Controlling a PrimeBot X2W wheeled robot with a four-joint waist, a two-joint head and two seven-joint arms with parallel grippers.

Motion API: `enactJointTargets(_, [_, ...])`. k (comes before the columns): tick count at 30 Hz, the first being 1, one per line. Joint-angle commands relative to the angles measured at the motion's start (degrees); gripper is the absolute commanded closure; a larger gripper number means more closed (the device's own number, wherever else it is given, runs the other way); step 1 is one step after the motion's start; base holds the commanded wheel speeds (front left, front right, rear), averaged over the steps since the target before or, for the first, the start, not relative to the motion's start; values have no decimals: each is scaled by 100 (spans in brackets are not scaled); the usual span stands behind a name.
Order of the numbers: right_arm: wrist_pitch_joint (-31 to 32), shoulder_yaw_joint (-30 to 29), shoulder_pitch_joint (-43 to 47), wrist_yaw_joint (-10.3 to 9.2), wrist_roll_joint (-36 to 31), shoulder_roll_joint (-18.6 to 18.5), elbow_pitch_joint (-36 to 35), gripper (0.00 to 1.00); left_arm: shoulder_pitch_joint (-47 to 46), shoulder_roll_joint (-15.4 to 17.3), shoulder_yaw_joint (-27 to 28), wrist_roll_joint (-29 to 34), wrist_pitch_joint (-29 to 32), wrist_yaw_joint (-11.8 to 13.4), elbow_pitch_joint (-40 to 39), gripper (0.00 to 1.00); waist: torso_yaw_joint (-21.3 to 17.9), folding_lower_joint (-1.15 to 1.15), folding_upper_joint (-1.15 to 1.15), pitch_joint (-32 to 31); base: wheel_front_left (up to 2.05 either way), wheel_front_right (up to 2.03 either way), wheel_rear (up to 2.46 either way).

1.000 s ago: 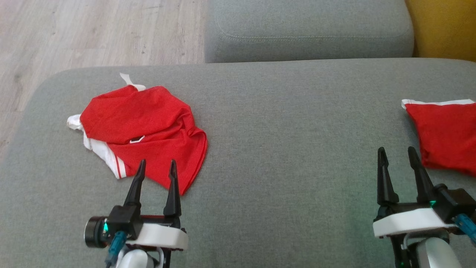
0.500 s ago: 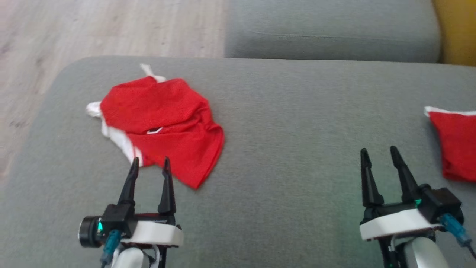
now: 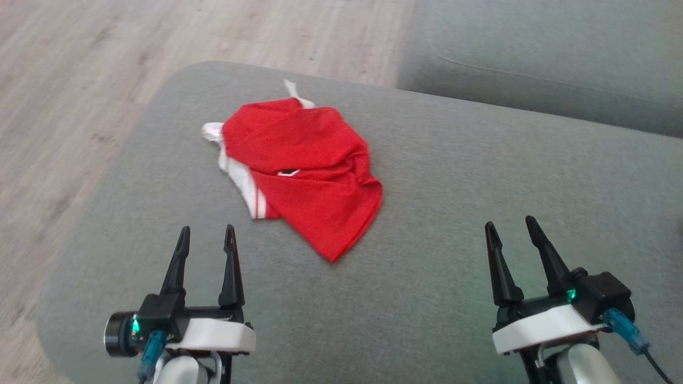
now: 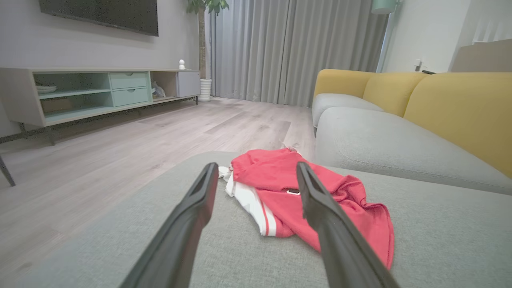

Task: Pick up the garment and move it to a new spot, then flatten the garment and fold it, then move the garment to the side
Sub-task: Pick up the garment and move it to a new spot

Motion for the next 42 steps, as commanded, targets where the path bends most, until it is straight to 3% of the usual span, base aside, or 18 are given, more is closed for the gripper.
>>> enactJointTargets(1, [-62, 153, -114, -4, 35, -22, -154, 0, -133, 22, 200, 40, -31, -6, -167, 0, 166, 0, 0, -53, 0, 0, 0])
enactJointTargets(8, [-62, 204, -78, -4, 136, -22, -109, 0, -79, 22, 224, 66, -31, -40, -140, 0, 432, 0, 0, -95, 0, 0, 0])
enactJointTargets(16, [-62, 204, -129, -4, 154, -21, -117, 0, -143, 22, 236, 123, -31, -90, -169, 0, 362, 0, 0, 38, 0, 0, 0])
enactJointTargets(23, [-62, -64, -289, -4, -27, -21, -213, 0, -803, 116, -552, 448, 137, -925, 515, 0, 88, 0, 0, 499, 0, 0, 0])
enactJointTargets(28, [-62, -150, -448, -4, -112, -21, -263, 0, -1426, 226, -1375, 499, 745, -1192, 1141, 0, -117, 0, 0, 819, 0, 0, 0])
enactJointTargets(34, [-62, -156, -598, -4, -132, -21, -276, 0, -1983, 418, -2319, 19, 1160, -1219, 1639, 0, -399, 0, 0, 1059, 0, 0, 0])
enactJointTargets(39, [-62, -179, -650, -4, -128, -21, -287, 0, -2243, 527, -2350, -144, 1372, -1165, 2013, 0, -552, 0, 0, 1151, 0, 0, 0])
enactJointTargets(42, [-62, -181, -673, -4, -114, -21, -292, 0, -2360, 528, -2265, -126, 1413, -931, 2243, 0, -639, 0, 0, 1181, 0, 0, 0])
